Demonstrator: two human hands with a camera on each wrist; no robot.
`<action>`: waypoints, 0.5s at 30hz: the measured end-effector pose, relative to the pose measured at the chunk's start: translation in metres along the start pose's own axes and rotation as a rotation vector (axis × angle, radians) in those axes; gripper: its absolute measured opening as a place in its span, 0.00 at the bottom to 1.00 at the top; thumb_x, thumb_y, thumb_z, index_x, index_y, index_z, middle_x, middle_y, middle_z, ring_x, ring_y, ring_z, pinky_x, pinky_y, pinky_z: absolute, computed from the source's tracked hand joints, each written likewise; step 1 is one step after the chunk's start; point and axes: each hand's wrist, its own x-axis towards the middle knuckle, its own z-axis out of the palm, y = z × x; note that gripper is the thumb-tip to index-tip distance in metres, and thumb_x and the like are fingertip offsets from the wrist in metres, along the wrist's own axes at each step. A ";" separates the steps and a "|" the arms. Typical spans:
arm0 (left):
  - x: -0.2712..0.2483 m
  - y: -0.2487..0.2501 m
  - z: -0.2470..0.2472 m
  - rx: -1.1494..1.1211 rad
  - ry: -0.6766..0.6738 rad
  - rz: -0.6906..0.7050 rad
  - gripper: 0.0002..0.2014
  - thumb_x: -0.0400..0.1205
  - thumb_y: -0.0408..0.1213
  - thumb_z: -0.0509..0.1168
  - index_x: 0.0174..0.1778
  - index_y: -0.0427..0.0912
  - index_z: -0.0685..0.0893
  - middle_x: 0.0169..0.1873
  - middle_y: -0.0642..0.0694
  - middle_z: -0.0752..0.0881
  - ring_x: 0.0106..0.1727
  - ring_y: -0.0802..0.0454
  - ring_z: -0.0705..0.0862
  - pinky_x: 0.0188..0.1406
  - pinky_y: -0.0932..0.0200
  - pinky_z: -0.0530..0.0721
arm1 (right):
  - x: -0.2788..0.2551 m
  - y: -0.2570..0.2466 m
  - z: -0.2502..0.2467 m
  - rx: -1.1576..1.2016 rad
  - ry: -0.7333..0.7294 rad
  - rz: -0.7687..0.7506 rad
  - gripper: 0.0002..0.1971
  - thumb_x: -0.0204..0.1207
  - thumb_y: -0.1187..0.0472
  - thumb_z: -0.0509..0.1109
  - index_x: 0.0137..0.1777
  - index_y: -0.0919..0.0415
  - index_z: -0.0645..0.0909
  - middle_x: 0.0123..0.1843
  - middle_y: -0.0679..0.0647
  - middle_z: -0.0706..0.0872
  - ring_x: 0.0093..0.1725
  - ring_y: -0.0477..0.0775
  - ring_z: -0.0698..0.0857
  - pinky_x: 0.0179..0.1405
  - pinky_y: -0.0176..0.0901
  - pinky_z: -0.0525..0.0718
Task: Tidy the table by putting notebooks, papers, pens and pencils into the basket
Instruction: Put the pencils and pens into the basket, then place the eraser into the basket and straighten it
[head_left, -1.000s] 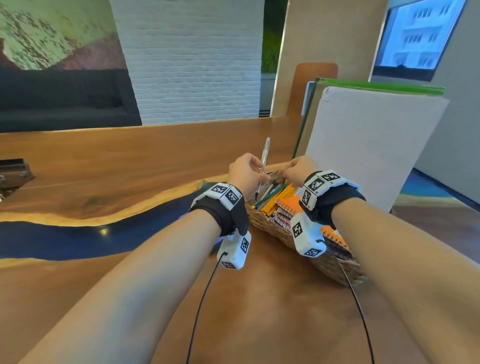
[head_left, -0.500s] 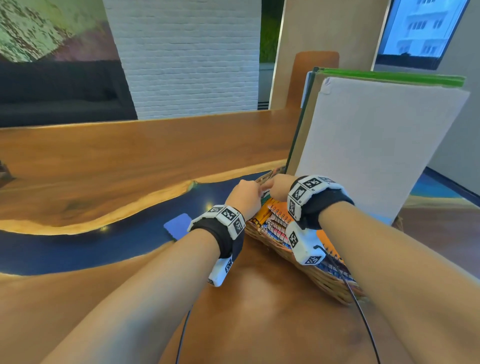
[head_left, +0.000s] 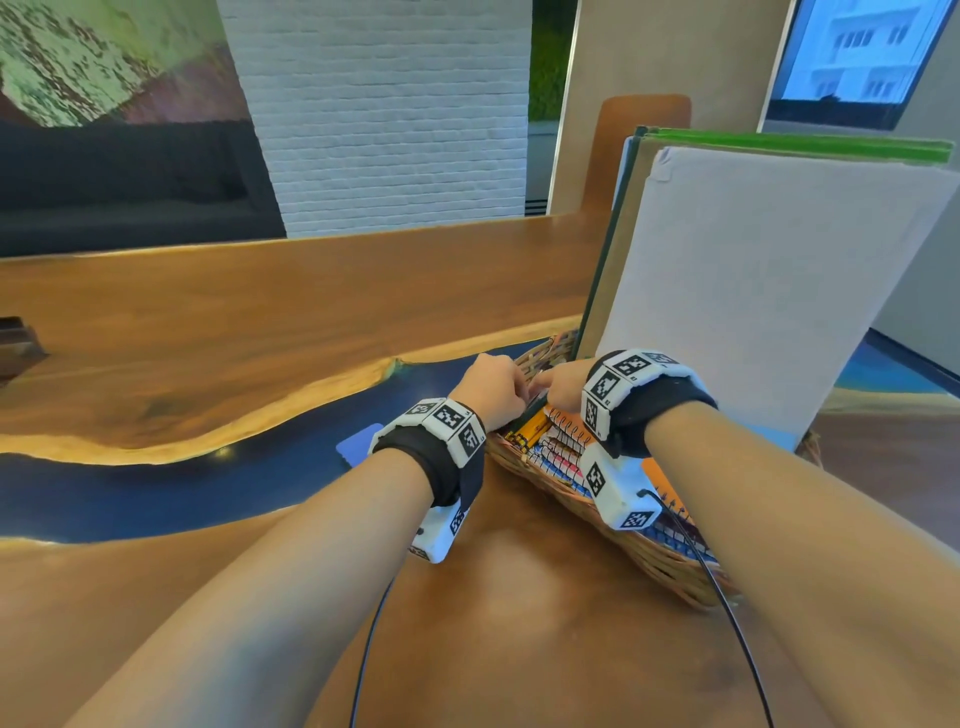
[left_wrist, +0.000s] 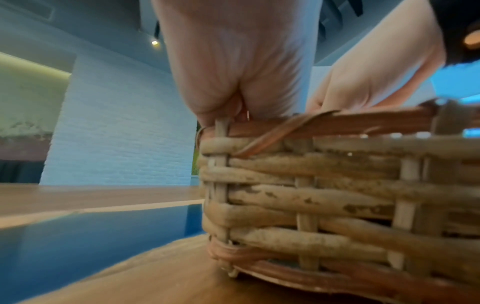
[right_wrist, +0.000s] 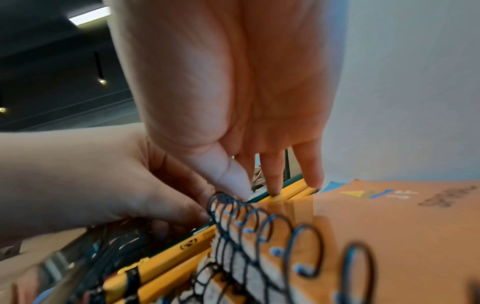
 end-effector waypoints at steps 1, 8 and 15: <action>-0.001 0.000 0.000 0.012 -0.003 -0.009 0.10 0.80 0.30 0.64 0.47 0.37 0.91 0.48 0.41 0.90 0.52 0.45 0.86 0.55 0.53 0.85 | 0.000 0.000 0.000 0.001 0.002 0.004 0.23 0.84 0.67 0.51 0.79 0.57 0.63 0.78 0.58 0.70 0.76 0.58 0.70 0.69 0.44 0.70; -0.008 -0.004 -0.012 -0.016 0.004 0.036 0.10 0.79 0.27 0.62 0.47 0.34 0.90 0.48 0.41 0.89 0.47 0.50 0.83 0.52 0.56 0.84 | -0.006 0.004 0.001 0.165 0.064 -0.035 0.21 0.82 0.68 0.56 0.74 0.57 0.73 0.73 0.56 0.76 0.72 0.56 0.75 0.67 0.42 0.73; -0.024 -0.035 -0.039 -0.121 0.385 -0.120 0.12 0.79 0.28 0.58 0.49 0.36 0.87 0.47 0.41 0.88 0.50 0.45 0.84 0.46 0.60 0.78 | -0.008 -0.010 -0.006 0.275 0.232 -0.101 0.18 0.82 0.64 0.56 0.67 0.61 0.80 0.66 0.59 0.83 0.64 0.60 0.82 0.64 0.50 0.80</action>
